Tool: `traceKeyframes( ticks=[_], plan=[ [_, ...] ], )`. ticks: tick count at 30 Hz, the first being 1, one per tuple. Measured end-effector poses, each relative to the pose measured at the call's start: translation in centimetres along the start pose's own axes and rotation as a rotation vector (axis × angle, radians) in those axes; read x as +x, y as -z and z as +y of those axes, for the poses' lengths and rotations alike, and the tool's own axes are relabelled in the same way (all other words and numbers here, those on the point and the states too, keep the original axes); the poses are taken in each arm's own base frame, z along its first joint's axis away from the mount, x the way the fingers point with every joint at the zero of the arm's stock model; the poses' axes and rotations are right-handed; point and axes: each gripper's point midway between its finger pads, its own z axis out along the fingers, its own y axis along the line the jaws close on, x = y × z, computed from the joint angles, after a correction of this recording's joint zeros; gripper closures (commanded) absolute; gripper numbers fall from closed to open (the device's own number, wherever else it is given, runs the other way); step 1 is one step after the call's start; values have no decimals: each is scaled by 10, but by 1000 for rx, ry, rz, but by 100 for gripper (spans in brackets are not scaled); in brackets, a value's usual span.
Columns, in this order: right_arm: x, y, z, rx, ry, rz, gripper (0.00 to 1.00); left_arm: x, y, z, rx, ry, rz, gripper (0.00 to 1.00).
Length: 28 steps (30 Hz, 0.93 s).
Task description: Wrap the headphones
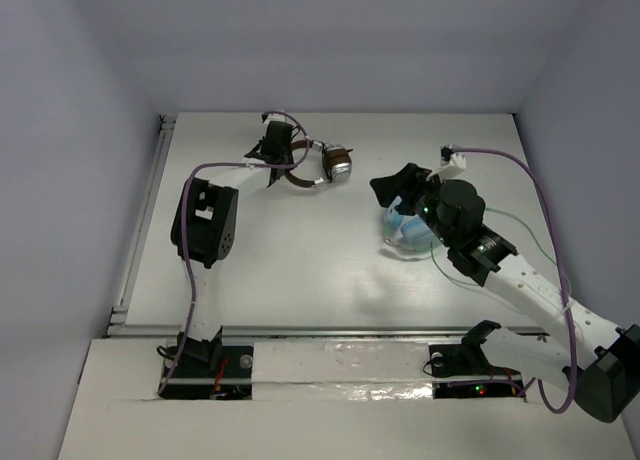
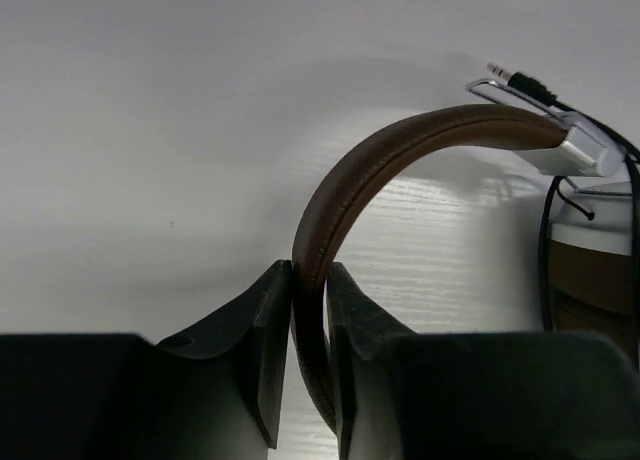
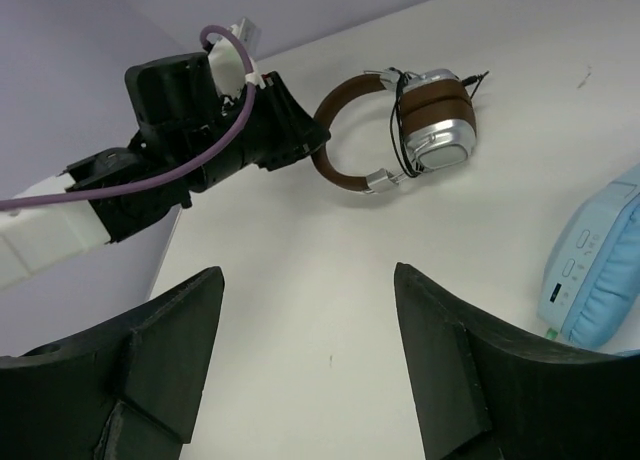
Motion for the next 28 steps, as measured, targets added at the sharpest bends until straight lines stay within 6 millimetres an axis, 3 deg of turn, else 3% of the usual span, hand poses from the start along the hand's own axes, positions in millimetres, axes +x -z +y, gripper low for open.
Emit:
traceKeyframes(
  ticks=[4, 5, 7, 8, 11, 12, 14, 15, 17, 19, 20, 21, 22, 24, 28],
  plan=[
    [-1, 4, -1, 1, 10, 0, 23, -1, -4, -7, 28, 0, 3, 61],
    [-1, 6, -1, 1, 13, 0, 23, -2, -3, -8, 31, 2, 0, 48],
    [-4, 10, -1, 1, 18, -5, 22, -4, -3, -9, 38, 4, -4, 33],
    [-6, 12, -1, 0, 21, -9, 21, -5, 0, -9, 40, 10, -7, 17],
    [-12, 19, 0, -3, 32, -26, 29, -13, 25, -6, 50, 35, -26, 6],
    [-16, 22, 1, -6, 36, -37, 55, -20, 38, -5, 55, 52, -40, 6],
    [-21, 29, 2, -10, 44, -53, 98, -46, 77, -5, 89, 102, -109, 6],
    [-24, 32, 3, -13, 51, -58, 100, -61, 102, -5, 112, 132, -153, 6],
    [-30, 40, 6, -25, 44, -77, 100, -96, 159, -5, 174, 202, -270, 5],
    [-37, 48, 9, -38, 45, -94, 92, -121, 218, -4, 249, 259, -378, 5],
    [-41, 52, 10, -43, 46, -103, 85, -130, 245, -4, 292, 283, -427, 4],
    [-45, 57, 13, -48, 46, -110, 70, -132, 267, -1, 323, 300, -460, 4],
    [-50, 61, 15, -54, 48, -119, 61, -133, 286, 1, 353, 312, -486, 3],
    [-60, 69, 20, -68, 49, -146, 46, -125, 308, 8, 378, 322, -506, 3],
    [-72, 82, 23, -81, 49, -187, 29, -94, 310, 29, 321, 315, -469, 3]
  ],
)
